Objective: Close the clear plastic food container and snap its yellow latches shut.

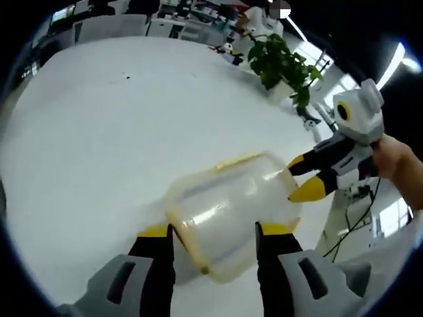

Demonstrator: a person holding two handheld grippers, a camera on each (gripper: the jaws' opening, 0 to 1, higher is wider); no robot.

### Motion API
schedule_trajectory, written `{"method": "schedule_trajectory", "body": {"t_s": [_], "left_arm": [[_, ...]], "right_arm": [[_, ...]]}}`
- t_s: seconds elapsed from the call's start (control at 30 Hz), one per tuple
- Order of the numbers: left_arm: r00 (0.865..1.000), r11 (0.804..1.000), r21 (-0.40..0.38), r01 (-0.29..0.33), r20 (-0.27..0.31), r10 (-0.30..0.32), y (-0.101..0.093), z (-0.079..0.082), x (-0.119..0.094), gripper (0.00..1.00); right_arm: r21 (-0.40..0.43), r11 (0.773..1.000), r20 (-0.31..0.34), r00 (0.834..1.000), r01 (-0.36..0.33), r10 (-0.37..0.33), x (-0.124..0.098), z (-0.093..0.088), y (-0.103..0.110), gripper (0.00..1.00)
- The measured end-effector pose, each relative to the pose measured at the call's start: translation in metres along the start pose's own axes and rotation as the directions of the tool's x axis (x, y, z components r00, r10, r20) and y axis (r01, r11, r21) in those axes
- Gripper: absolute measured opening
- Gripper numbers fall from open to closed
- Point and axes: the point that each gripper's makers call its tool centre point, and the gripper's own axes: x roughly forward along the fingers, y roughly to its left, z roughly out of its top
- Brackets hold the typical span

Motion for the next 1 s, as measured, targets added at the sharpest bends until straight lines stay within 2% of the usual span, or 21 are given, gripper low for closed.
{"method": "schedule_trajectory", "body": {"t_s": [0.03, 0.07, 0.13, 0.2, 0.27, 0.3, 0.33, 0.4, 0.43, 0.5, 0.53, 0.6, 0.63, 0.67, 0.73, 0.77, 0.8, 0.9, 0.97, 1.0], "left_arm": [[1.000, 1.000, 0.017, 0.003, 0.001, -0.003, -0.001, -0.001, -0.001, 0.50], [1.000, 0.999, 0.047, 0.012, 0.028, -0.013, -0.004, 0.003, -0.001, 0.53], [0.998, 0.997, 0.076, 0.016, 0.055, -0.020, -0.006, 0.008, -0.004, 0.57], [0.998, 0.995, 0.099, 0.021, 0.058, -0.026, -0.006, 0.010, -0.006, 0.59], [0.994, 0.989, 0.144, 0.045, 0.094, -0.059, -0.011, 0.019, -0.009, 0.62], [0.993, 0.984, 0.174, 0.045, 0.096, -0.063, -0.012, 0.020, -0.010, 0.62], [0.992, 0.977, 0.210, 0.047, 0.104, -0.070, -0.014, 0.023, -0.012, 0.62], [0.990, 0.955, 0.293, 0.041, 0.119, -0.079, -0.016, 0.029, -0.016, 0.60], [0.988, 0.935, 0.352, 0.033, 0.127, -0.083, -0.018, 0.032, -0.018, 0.59], [0.986, 0.908, 0.417, 0.038, 0.130, -0.101, -0.022, 0.035, -0.021, 0.56], [0.985, 0.886, 0.459, 0.057, 0.119, -0.125, -0.027, 0.036, -0.021, 0.55], [0.985, 0.852, 0.510, 0.123, 0.045, -0.169, -0.036, 0.028, -0.021, 0.48], [0.984, 0.816, 0.563, 0.132, 0.023, -0.175, -0.040, 0.026, -0.021, 0.47], [0.983, 0.773, 0.623, 0.122, 0.032, -0.181, -0.045, 0.030, -0.021, 0.48], [0.974, 0.751, 0.640, 0.163, 0.016, -0.226, -0.056, 0.031, -0.021, 0.44], [0.974, 0.734, 0.660, 0.162, 0.013, -0.226, -0.057, 0.033, -0.021, 0.40], [0.975, 0.729, 0.665, 0.163, 0.004, -0.222, -0.058, 0.034, -0.019, 0.37], [0.975, 0.707, 0.685, 0.174, -0.020, -0.221, -0.061, 0.035, -0.013, 0.35], [0.971, 0.677, 0.709, 0.198, -0.047, -0.234, -0.066, 0.031, -0.008, 0.28], [0.970, 0.672, 0.711, 0.208, -0.059, -0.237, -0.068, 0.029, -0.006, 0.23]], "right_arm": [[-0.042, 0.999, -0.004, 1.000, 0.003, -0.003, -0.002, -0.001, -0.001, 0.30], [-0.070, 0.997, -0.007, 1.000, 0.005, -0.005, -0.002, -0.001, -0.001, 0.28], [-0.090, 0.996, -0.012, 1.000, -0.005, 0.004, -0.005, -0.004, -0.001, 0.26], [-0.126, 0.992, -0.024, 1.000, -0.006, 0.003, -0.007, -0.006, -0.004, 0.25], [-0.166, 0.986, -0.010, 1.000, 0.008, -0.010, -0.011, -0.005, -0.008, 0.26], [-0.239, 0.971, 0.001, 1.000, 0.017, -0.017, -0.014, -0.002, -0.010, 0.25], [-0.273, 0.962, 0.019, 1.000, 0.020, -0.015, -0.016, 0.001, -0.009, 0.24], [-0.288, 0.958, 0.005, 1.000, 0.014, -0.013, -0.021, -0.003, -0.009, 0.19], [-0.314, 0.949, 0.023, 1.000, 0.013, -0.006, -0.023, 0.000, -0.009, 0.20], [-0.357, 0.934, 0.055, 0.998, 0.025, -0.005, -0.027, 0.007, -0.010, 0.22], [-0.413, 0.910, 0.082, 0.997, 0.036, -0.002, -0.031, 0.014, -0.009, 0.21], [-0.478, 0.877, 0.113, 0.994, 0.045, 0.010, -0.036, 0.022, -0.005, 0.20], [-0.508, 0.860, 0.118, 0.993, 0.038, 0.026, -0.039, 0.025, 0.000, 0.21], [-0.565, 0.825, 0.116, 0.992, 0.022, 0.053, -0.040, 0.027, 0.006, 0.21], [-0.645, 0.765, 0.118, 0.988, 0.000, 0.099, -0.040, 0.030, 0.016, 0.17], [-0.664, 0.748, 0.105, 0.988, -0.013, 0.110, -0.039, 0.029, 0.020, 0.15], [-0.681, 0.731, 0.100, 0.986, -0.030, 0.133, -0.037, 0.029, 0.027, 0.14], [-0.702, 0.711, 0.112, 0.980, -0.039, 0.164, -0.034, 0.036, 0.040, 0.16], [-0.735, 0.678, 0.116, 0.981, -0.022, 0.158, -0.029, 0.042, 0.045, 0.17], [-0.747, 0.665, 0.114, 0.982, -0.014, 0.149, -0.026, 0.044, 0.045, 0.15]]}}
